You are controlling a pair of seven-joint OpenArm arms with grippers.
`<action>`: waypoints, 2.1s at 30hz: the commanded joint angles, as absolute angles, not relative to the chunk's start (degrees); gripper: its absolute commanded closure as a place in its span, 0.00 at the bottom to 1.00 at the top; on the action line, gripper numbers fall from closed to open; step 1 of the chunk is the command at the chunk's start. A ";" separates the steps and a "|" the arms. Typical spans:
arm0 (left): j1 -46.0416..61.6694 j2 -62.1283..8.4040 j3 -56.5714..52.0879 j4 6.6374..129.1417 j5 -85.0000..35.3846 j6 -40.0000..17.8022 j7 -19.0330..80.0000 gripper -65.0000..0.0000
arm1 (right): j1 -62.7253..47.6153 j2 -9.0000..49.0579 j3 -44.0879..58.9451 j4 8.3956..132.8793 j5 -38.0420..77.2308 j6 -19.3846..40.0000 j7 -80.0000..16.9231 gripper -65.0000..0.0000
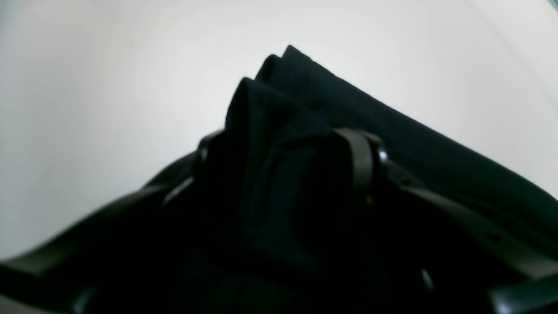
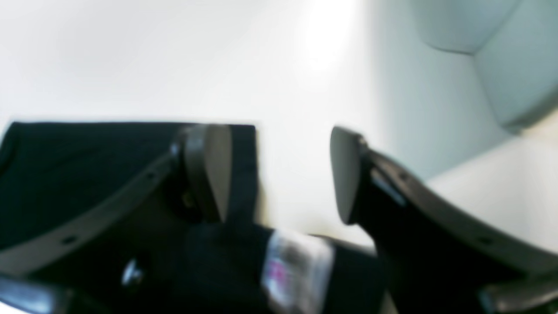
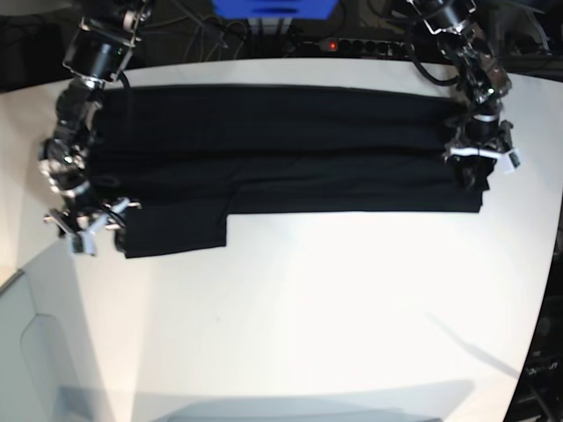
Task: Fold the T-shirt properly
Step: 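Move the right gripper to the strip's end and pinch its corner, then pinch both ends of the folded strip with both grippers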
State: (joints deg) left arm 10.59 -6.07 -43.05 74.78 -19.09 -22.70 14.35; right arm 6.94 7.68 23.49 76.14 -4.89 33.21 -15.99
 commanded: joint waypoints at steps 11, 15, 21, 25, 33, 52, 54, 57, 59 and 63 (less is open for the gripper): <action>10.59 -6.73 -43.30 75.47 -19.03 -22.37 14.46 0.48 | 19.91 9.19 22.46 56.75 -8.04 33.01 -14.99 0.43; 10.59 -6.73 -43.21 75.47 -19.03 -22.37 14.46 0.48 | 20.09 9.19 22.46 54.99 -8.04 33.01 -14.99 0.44; 10.59 -6.73 -43.21 75.47 -19.03 -22.37 14.46 0.48 | 19.74 9.01 20.44 55.52 -8.04 33.10 -15.16 0.97; 10.59 -6.73 -43.21 75.47 -19.03 -22.37 14.46 0.48 | 18.51 9.01 20.62 58.77 -8.04 33.27 -15.52 1.00; 10.59 -6.73 -43.21 75.47 -19.03 -22.37 14.46 0.48 | 8.66 6.02 20.53 83.65 -7.87 33.27 -15.69 1.00; 10.24 -7.16 -43.21 75.47 -19.12 -22.37 14.46 0.48 | -24.92 1.98 29.14 116.18 4.70 33.36 -12.70 1.00; 10.15 -7.16 -43.21 75.47 -19.12 -22.37 14.46 0.48 | -27.56 1.98 30.81 116.09 6.99 33.36 -10.95 1.00; 10.15 -7.16 -43.21 75.47 -19.12 -22.37 14.46 0.48 | -30.55 1.98 31.96 115.91 7.60 33.36 -9.63 1.00; 10.15 -7.16 -43.21 75.47 -19.12 -22.37 14.46 0.48 | -32.04 1.36 32.13 115.65 7.60 33.36 -9.01 1.00; 10.15 -7.25 -43.21 75.47 -19.12 -22.37 14.46 0.48 | -33.36 -0.13 32.22 113.10 7.60 33.36 -6.11 1.00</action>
